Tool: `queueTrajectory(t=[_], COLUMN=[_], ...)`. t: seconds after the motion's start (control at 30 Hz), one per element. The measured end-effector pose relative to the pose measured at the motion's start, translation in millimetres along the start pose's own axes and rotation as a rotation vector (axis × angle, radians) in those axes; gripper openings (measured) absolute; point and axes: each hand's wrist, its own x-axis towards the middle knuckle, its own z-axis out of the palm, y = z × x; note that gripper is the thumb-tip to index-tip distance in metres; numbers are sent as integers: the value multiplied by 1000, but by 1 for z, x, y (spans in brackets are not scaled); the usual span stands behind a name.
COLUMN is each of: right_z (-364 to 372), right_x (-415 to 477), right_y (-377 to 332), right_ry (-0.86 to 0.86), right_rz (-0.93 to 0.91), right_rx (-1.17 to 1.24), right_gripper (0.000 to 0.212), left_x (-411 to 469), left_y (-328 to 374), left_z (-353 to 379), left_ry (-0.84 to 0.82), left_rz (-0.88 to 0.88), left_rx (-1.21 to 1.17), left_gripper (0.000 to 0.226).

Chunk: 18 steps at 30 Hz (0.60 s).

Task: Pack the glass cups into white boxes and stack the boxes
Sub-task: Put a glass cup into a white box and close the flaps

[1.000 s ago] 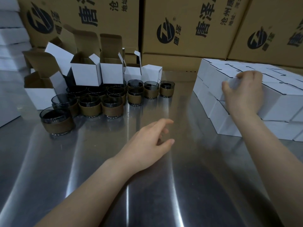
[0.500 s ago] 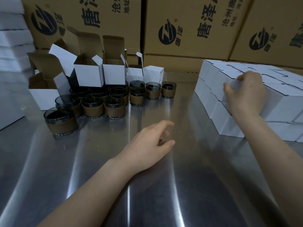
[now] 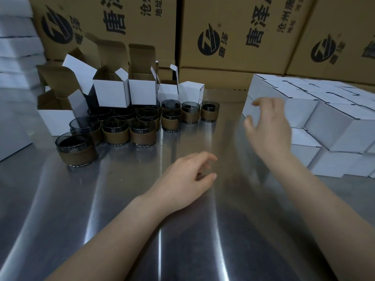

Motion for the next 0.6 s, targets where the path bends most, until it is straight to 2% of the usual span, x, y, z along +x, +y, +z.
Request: queueTrajectory(t=[0.13, 0.27, 0.47, 0.6], right_z=[18, 30, 37, 37], right_x=[-18, -28, -32, -31], right_y=[-18, -13, -1, 3], right_ry=[-243, -429, -534, -540], right_rz=[-85, -142, -187, -185], right_rx=[96, 97, 144, 187], right_gripper=[18, 14, 11, 11], left_x=[1, 3, 4, 11], left_y=[2, 3, 0, -17], left_z=[-3, -12, -41, -72], left_ry=[83, 265, 547, 678], left_rz=[29, 40, -20, -191], left_rx=[17, 28, 98, 227], left_gripper=[21, 16, 17, 22])
